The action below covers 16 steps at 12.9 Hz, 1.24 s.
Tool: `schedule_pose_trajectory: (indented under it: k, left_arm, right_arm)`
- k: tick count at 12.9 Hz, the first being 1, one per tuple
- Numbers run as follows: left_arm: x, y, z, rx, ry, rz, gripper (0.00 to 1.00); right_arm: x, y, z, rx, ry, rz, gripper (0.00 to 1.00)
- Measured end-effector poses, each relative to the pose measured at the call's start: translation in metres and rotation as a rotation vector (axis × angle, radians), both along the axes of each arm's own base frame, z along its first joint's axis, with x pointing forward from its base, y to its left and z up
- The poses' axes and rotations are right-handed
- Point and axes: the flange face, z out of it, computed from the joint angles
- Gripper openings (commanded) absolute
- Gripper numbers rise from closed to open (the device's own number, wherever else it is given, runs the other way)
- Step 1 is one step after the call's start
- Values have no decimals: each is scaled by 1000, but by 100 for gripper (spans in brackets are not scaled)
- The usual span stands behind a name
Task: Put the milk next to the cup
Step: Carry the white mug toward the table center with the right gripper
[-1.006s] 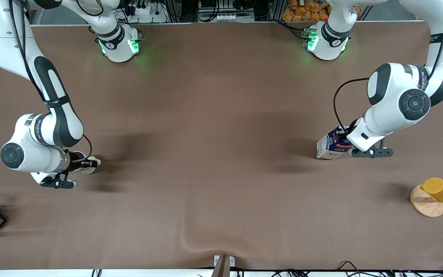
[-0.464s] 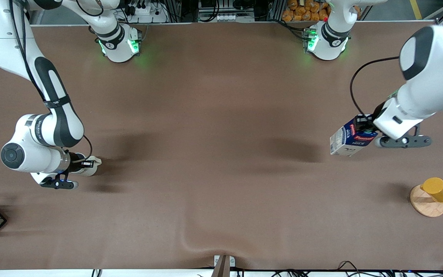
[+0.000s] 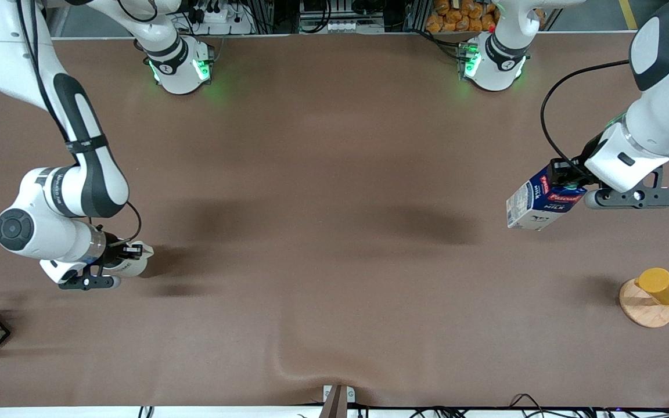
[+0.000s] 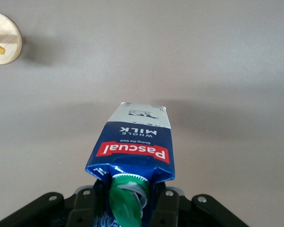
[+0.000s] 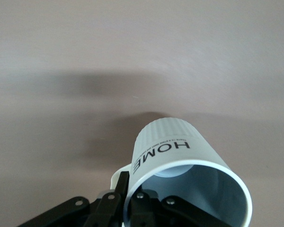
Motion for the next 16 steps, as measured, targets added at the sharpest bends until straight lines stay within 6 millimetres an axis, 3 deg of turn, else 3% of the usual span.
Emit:
schedule_pose_trajectory:
  k: [2, 4, 7, 10, 12, 13, 16]
  left_arm:
    - [-2, -5, 2, 0, 6, -9, 8]
    - [-2, -5, 6, 0, 5, -10, 8]
    - [-2, -5, 12, -1, 2, -9, 9]
    - [-2, -5, 13, -1, 1, -9, 9]
    - [-2, -5, 13, -8, 2, -8, 8]
    - [-2, -6, 14, -11, 2, -9, 8]
    - [-3, -14, 14, -14, 1, -19, 8]
  right_arm:
    - [-1, 62, 12, 4, 21, 117, 0]
    - [-8, 139, 19, 6, 15, 233, 0]
    - [-32, 258, 24, 14, -12, 408, 0]
    - [-67, 348, 18, 23, -20, 592, 0]
    - [-93, 395, 4, 24, -10, 684, 0]
    - [-101, 409, -3, 23, -5, 698, 0]
    - [-105, 425, -18, 27, -3, 706, 0]
